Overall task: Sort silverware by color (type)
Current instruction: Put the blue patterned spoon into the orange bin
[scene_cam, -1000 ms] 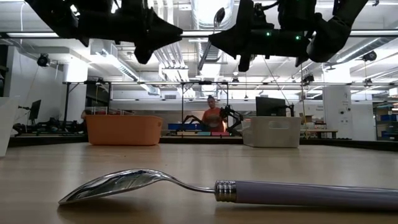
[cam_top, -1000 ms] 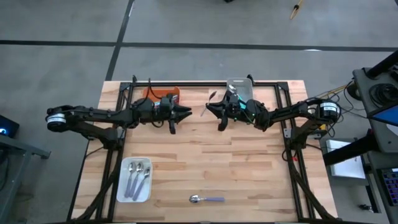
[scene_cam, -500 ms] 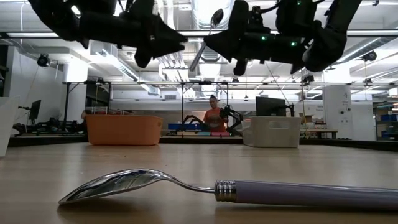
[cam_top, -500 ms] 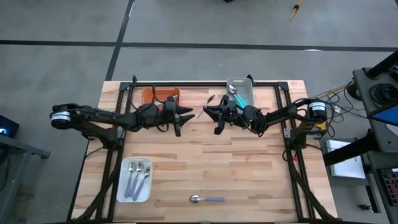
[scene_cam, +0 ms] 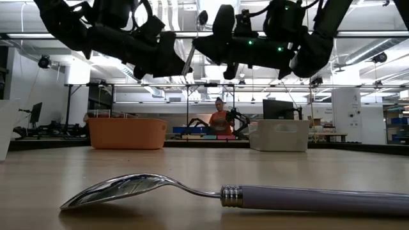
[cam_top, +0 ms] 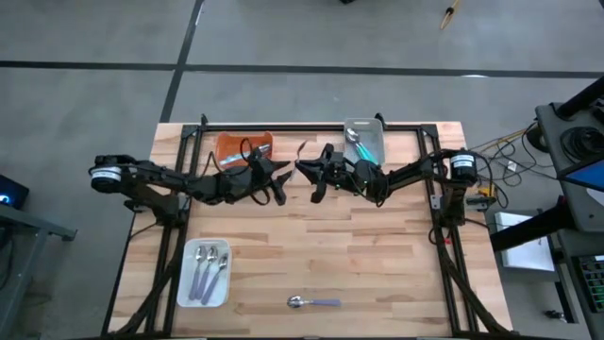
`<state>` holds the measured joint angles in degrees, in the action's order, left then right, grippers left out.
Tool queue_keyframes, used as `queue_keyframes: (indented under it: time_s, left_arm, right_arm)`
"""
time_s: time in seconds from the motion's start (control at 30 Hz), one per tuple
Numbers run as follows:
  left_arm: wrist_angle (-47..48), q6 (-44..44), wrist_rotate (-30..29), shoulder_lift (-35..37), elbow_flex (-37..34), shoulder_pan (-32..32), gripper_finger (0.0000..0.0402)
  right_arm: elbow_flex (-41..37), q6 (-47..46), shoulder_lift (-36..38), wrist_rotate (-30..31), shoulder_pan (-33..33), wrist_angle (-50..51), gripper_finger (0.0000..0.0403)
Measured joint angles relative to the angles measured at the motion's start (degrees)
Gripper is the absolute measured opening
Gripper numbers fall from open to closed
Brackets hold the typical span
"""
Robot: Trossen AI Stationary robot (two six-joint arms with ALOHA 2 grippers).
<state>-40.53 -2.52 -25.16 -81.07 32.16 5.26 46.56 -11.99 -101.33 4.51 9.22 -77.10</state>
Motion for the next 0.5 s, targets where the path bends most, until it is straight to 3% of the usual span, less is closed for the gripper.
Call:
queue_keyframes:
  time_s: [0.3, 0.5]
  left_arm:
    - [0.2, -0.9, -1.8, -0.6, 0.0, -0.1, 0.0126]
    - [6.4, -1.1, -2.4, 1.6, 0.0, -0.2, 0.0126]
  right_arm:
    - [2.7, 4.4, -2.1, 0.1, 0.0, 0.2, 0.0012]
    - [2.2, 5.3, -0.9, 0.0, 0.0, 0.6, 0.0012]
